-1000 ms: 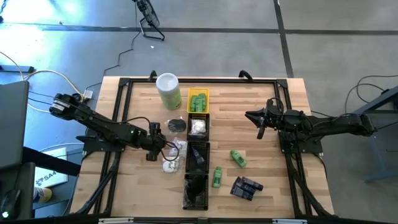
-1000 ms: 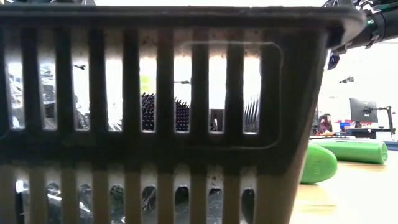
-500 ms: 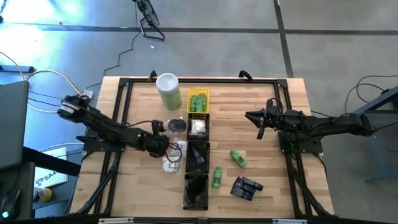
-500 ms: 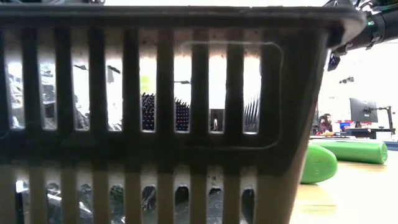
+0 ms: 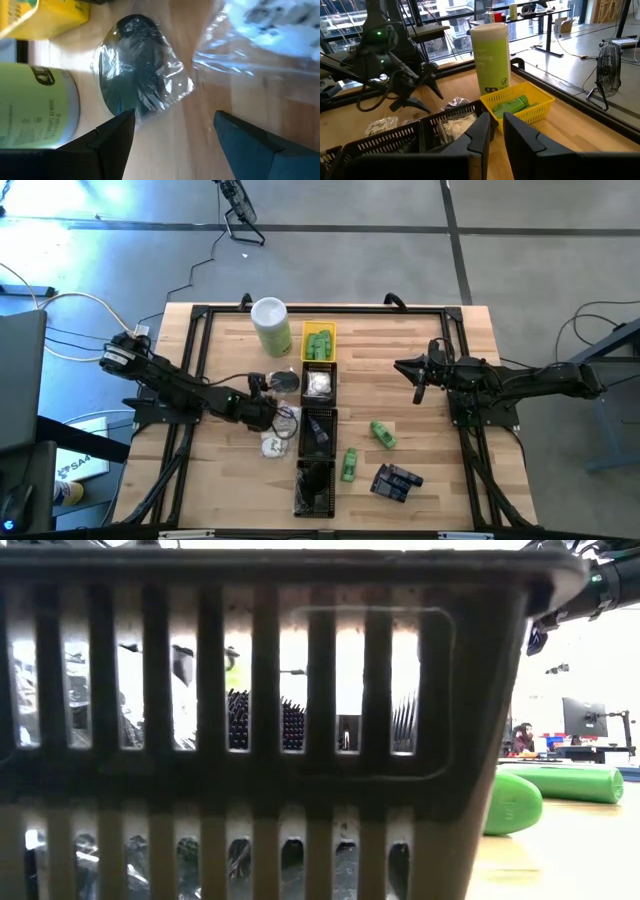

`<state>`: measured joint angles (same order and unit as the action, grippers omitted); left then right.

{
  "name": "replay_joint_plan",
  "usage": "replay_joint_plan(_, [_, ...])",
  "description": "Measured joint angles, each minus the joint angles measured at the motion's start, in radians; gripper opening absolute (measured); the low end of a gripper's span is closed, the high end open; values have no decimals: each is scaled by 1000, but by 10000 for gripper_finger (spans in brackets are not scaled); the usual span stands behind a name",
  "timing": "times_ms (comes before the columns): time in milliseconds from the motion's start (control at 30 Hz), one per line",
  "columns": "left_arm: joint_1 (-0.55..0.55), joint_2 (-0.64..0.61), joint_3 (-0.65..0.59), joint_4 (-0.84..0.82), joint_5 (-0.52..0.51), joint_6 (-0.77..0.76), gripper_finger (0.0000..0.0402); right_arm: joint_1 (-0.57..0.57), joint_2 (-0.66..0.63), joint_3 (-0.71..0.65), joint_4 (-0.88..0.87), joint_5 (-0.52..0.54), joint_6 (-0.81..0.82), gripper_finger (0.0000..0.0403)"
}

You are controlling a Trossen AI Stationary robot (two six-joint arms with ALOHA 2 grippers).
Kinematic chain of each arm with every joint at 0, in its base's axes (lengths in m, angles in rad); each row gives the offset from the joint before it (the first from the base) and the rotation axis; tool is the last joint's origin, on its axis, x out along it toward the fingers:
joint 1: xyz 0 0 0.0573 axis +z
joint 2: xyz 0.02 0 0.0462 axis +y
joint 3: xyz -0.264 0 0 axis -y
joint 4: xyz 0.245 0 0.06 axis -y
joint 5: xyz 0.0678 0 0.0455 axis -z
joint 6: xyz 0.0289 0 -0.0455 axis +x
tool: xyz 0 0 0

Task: Pick & Place Travel size toiletries
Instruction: Put the black hairbrush into the bottom black basket

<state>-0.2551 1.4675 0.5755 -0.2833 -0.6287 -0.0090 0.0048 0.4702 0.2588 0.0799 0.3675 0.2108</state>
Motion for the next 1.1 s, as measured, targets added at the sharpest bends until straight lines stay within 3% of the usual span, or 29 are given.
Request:
replay_joint_plan(333, [164, 0, -1, 67, 112, 23, 271, 0, 0, 0, -1, 0, 2, 46])
replay_joint_plan(733, [179, 16, -2, 108, 130, 92, 268, 0, 0, 0, -3, 0, -5, 46])
replay_joint_plan(1100, [176, 67, -2, 132, 122, 92, 179, 0, 0, 0, -4, 0, -5, 46])
